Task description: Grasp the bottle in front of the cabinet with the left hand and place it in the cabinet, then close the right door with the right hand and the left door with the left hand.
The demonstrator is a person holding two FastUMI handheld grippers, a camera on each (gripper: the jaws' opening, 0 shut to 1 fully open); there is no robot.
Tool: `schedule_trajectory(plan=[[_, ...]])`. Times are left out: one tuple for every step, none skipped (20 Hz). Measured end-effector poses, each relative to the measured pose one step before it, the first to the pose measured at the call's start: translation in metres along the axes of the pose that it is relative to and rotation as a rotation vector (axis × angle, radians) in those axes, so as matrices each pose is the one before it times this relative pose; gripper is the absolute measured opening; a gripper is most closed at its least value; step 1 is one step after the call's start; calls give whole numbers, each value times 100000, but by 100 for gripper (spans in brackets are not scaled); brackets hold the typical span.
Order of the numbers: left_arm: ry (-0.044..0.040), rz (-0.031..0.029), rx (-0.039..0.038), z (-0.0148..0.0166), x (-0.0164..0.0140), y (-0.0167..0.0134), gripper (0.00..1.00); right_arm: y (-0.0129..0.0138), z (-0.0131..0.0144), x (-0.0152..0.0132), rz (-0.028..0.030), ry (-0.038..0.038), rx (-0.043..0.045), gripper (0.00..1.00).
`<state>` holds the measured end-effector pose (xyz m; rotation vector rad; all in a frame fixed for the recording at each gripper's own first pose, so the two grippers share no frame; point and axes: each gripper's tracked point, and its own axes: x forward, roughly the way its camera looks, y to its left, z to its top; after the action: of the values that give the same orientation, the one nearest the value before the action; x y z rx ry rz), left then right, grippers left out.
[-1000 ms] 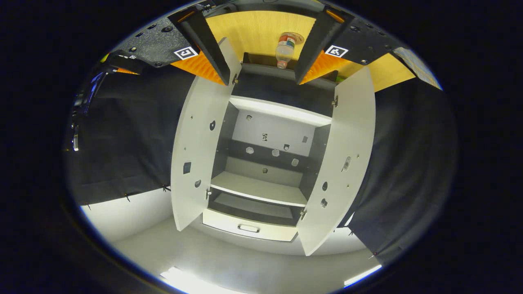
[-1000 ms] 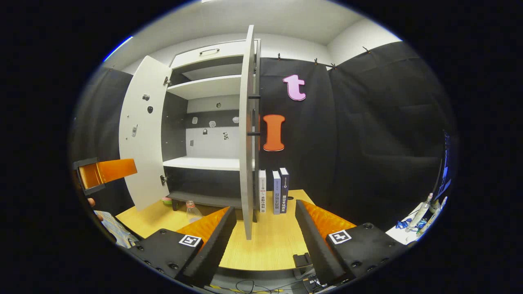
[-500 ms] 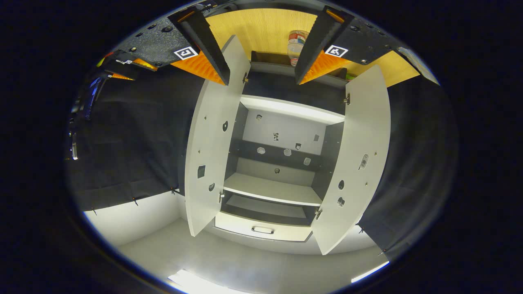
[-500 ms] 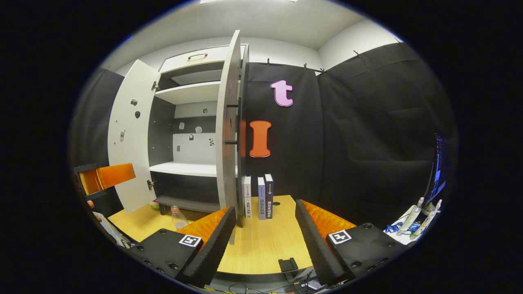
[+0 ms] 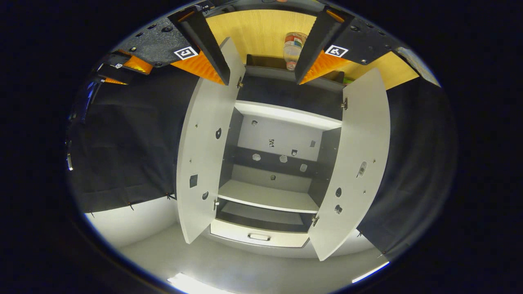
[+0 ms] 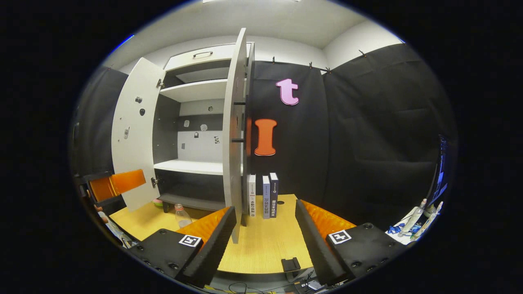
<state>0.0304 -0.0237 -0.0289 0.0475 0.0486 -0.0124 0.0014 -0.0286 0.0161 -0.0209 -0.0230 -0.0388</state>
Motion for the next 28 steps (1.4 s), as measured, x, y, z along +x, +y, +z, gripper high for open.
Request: schedule_trajectory(plan=[[2050,1431,-282,-677,246,672,97,149,48,-21,259,-35,-474,97],[2178,1867,-198,-716,281,729,98,155,-35,-49,160,146,-553,97],[1498,1216,-184,-563,522,548,98,166,-120,11,33,249,-482,97],[1215,-145,63,-592,607,164,98,221,42,109,236,288,-260,97],[1801,-664,346,-833,646,194,98,279,-73,34,424,345,-128,97],[1766,-462,533,-987,727,280,98,343,-76,52,393,370,-156,97],[2013,-287,762,-930,787,239,98,230,58,-33,123,234,-280,97],[1801,-88,633,-972,846,292,98,107,-5,21,93,-39,-295,97],[2171,89,142,-900,852,248,98,159,60,23,18,-76,-219,97],[1800,85,-630,-923,832,265,98,-11,-83,-17,-191,163,-249,97],[2218,171,-546,-986,734,283,98,-38,-148,-17,-441,472,-268,97],[1843,216,-553,-902,917,275,98,-94,-113,-44,-528,583,-115,97],[2197,-260,-391,-897,899,167,98,-110,-194,-1,-542,541,4,97],[1924,-312,-186,-741,1007,180,98,-86,-176,141,-394,464,52,97],[1615,-2,155,-693,844,277,98,-52,-118,39,-288,436,43,97],[1238,287,632,-643,1091,240,98,-112,-127,201,-380,391,178,97],[1493,438,1530,-801,1185,402,98,-32,-23,132,-415,108,417,97],[1098,621,1959,-757,1010,311,98,-22,88,9,-144,-5,426,97],[1275,793,2439,-819,1159,431,98,-17,88,59,16,-794,265,97],[2432,927,2150,-1204,1127,470,98,-49,159,238,-437,-651,-80,97],[2527,744,1236,-996,982,319,98,-162,29,162,-568,-180,-433,97],[2959,661,1233,-1065,799,184,98,-199,-60,103,-739,31,-466,97],[1999,848,845,-731,649,271,98,-220,-104,181,-1018,180,-492,97],[1606,820,93,-657,764,208,98,-186,-165,215,-1054,359,-549,97],[1748,234,-597,-644,559,17,98,-82,-119,195,-734,574,-454,97],[1617,-340,-847,-683,626,-139,98,-3,-158,244,-701,799,-315,97],[1331,-549,-623,-378,480,-78,98,-83,-149,194,-560,850,-257,97],[629,-1154,-131,-347,503,-130,98,-82,-182,240,-744,772,-581,97]])
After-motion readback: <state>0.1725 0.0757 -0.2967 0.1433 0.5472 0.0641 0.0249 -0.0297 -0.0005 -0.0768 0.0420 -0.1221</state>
